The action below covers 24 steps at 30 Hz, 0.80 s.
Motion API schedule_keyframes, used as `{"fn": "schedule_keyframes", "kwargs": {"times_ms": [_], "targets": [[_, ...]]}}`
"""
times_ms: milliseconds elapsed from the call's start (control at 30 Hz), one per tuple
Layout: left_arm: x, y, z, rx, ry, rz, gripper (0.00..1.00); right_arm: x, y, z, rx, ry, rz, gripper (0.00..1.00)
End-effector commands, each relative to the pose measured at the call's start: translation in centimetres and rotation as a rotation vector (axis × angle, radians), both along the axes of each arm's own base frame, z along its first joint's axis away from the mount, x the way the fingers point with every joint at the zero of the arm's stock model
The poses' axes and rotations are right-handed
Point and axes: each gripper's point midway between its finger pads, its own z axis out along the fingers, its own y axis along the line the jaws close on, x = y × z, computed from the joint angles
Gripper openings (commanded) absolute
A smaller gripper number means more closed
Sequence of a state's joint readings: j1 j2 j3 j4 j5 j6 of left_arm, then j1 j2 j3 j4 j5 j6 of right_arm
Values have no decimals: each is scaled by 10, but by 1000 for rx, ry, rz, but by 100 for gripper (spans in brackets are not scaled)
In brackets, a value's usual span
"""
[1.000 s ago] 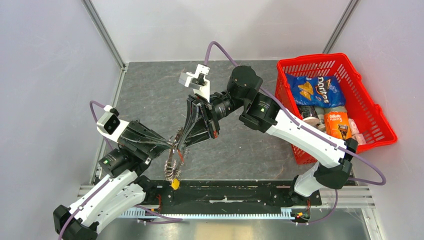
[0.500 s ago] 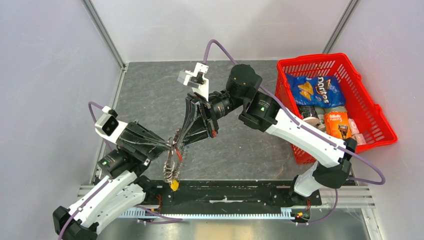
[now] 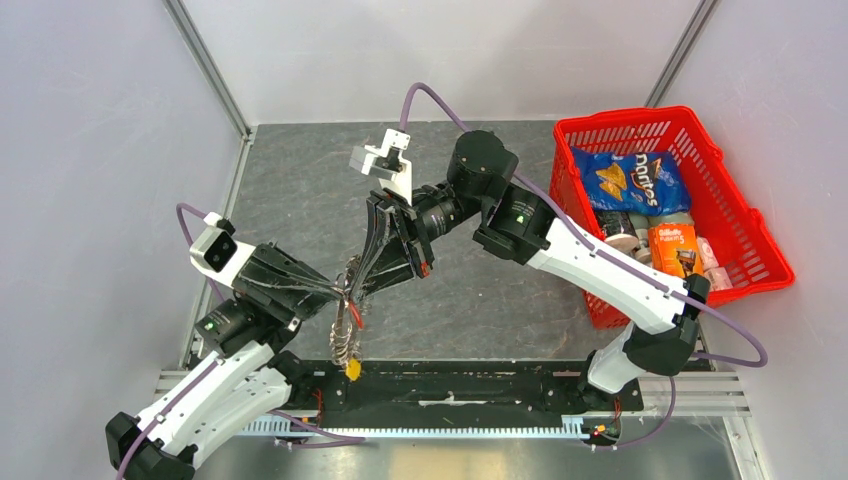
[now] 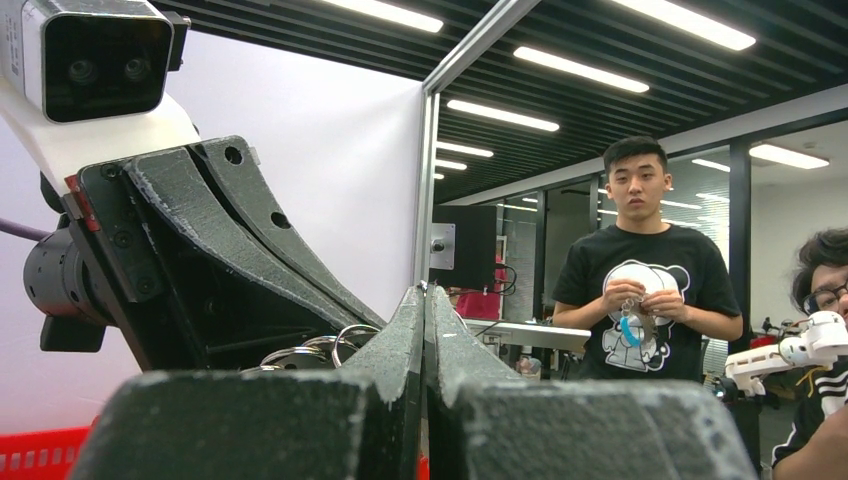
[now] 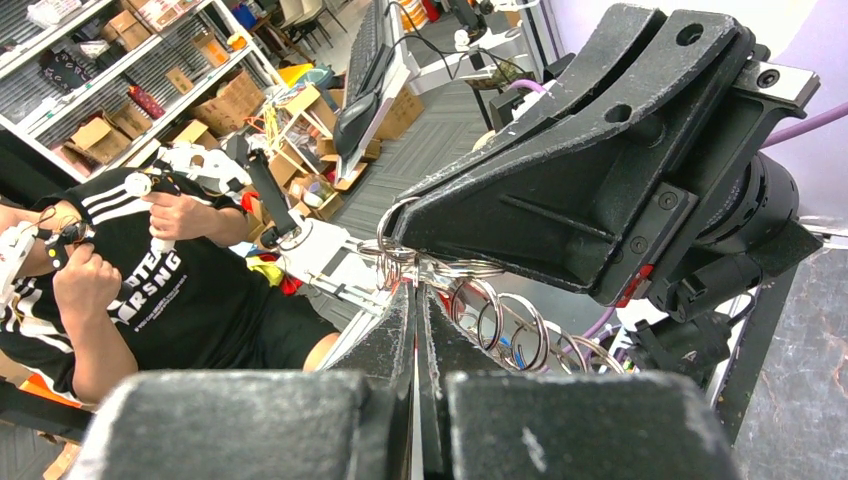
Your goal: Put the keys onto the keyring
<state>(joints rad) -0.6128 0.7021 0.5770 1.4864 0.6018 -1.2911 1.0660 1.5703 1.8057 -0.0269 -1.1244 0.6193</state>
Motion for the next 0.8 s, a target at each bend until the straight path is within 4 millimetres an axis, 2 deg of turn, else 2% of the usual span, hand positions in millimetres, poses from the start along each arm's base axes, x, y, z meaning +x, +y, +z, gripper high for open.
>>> {"fn": "schedule_keyframes", "kwargs": {"times_ms": [0,767], "targets": [[0,5,7,-42,-25,40,2,-10,-9,24,78,-40,19,0],[-2,0,1,-6,-46,48,2,-20,-24,38,111,-50,18,0]]}}
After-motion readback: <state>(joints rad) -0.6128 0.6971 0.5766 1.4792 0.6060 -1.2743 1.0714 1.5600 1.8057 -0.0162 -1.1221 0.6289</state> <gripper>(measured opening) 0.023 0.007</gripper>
